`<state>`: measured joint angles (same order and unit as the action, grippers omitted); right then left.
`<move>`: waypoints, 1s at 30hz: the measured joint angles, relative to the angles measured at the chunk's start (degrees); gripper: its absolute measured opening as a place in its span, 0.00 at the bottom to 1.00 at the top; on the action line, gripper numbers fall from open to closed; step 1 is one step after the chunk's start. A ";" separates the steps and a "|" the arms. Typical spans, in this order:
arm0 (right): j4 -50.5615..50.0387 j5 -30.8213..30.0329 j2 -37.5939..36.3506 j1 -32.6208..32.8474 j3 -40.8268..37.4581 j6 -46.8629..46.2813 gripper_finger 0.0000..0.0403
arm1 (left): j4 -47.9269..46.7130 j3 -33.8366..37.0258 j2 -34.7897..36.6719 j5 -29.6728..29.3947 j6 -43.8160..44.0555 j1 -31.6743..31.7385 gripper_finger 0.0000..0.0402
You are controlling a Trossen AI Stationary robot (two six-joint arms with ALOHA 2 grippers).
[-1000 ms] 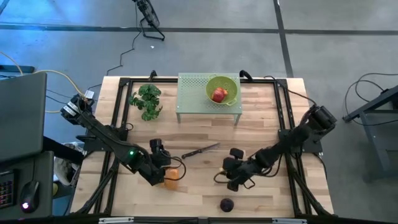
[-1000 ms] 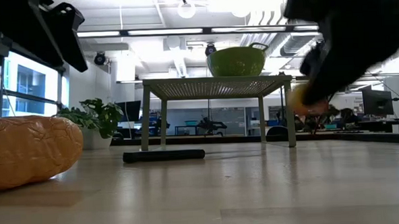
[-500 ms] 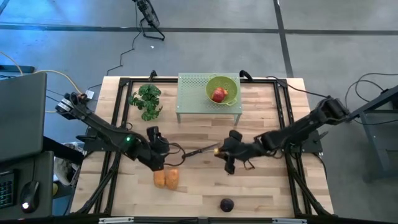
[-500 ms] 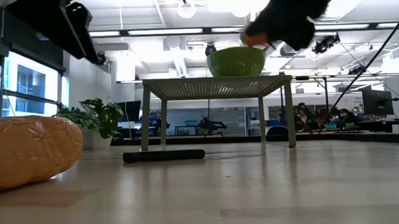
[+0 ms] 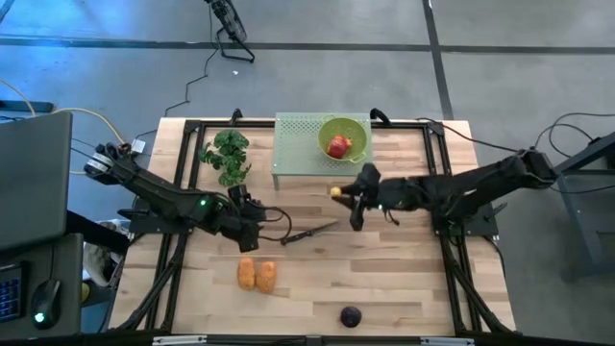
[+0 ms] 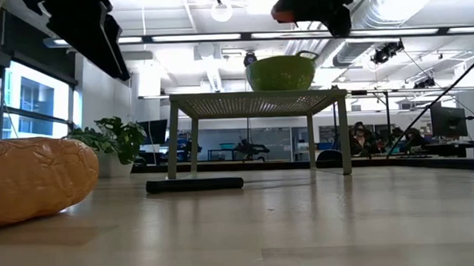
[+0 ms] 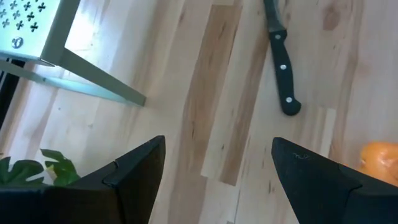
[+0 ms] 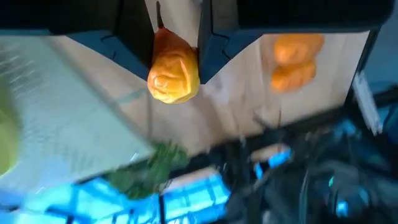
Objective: Pick & Place Fruit
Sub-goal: Put the orange peach into the green strainer bowl on the shelf
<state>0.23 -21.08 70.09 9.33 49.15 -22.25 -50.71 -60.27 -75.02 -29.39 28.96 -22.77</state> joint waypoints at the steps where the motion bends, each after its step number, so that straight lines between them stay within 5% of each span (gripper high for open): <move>1: 0.13 -0.01 -0.66 -0.98 0.00 0.27 0.22 | -0.01 0.00 0.00 0.03 -0.28 0.36 0.72; 21: 0.55 2.44 -4.28 -22.63 0.00 4.20 0.22 | 0.27 0.02 -0.02 1.11 -0.64 2.15 0.72; 30: -2.21 3.50 -3.39 -25.55 -0.02 5.35 0.22 | 0.59 0.02 -0.04 3.11 -0.03 2.15 0.72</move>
<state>-1.98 -17.58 66.70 -16.22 49.12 -16.90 -50.12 -60.25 -75.07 -26.28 28.93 -20.62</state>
